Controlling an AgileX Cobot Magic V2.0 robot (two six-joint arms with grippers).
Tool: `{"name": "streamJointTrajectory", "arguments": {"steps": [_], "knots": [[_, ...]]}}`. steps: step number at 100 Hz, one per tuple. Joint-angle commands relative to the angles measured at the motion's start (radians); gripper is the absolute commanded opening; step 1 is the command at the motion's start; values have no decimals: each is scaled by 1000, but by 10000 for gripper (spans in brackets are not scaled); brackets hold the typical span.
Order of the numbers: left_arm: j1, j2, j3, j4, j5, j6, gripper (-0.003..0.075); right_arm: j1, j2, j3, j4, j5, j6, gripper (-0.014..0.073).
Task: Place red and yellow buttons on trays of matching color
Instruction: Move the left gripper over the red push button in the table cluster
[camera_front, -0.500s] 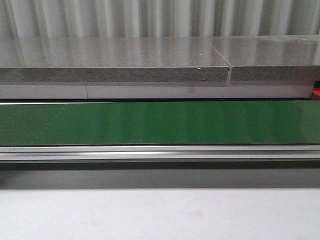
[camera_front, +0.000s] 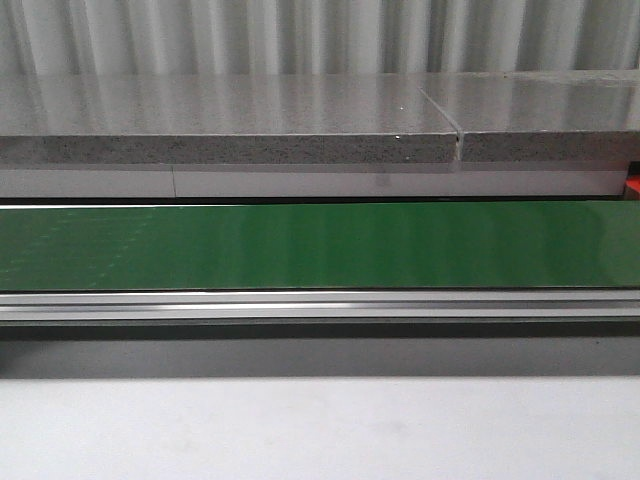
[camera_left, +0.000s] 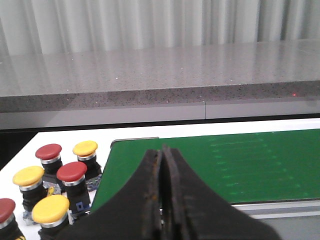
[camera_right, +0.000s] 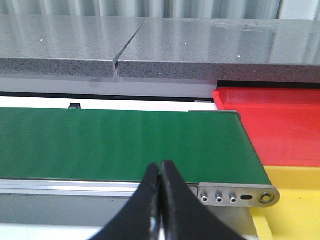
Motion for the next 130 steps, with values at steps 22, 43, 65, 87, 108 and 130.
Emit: {"name": "streamJointTrajectory", "arguments": {"steps": [22,43,65,87,108,130], "knots": [[0,-39,41,88,-149,6,-21,0,-12,-15,-2,-78,-3,-106],[0,-17,-94,88,71,6,-21,0,-12,-15,-2,-78,-3,-106],[0,93,-328,84,364,6,-21,0,-12,-15,-2,-78,-3,-106],[0,265,-479,89,581,6,-21,0,-12,-15,-2,-78,-3,-106],[0,400,-505,80,589,-42,-21,0,-12,-15,-2,-78,-3,-106],[2,528,-515,84,572,-237,22,0,-12,-15,-2,-78,-3,-106]]}}
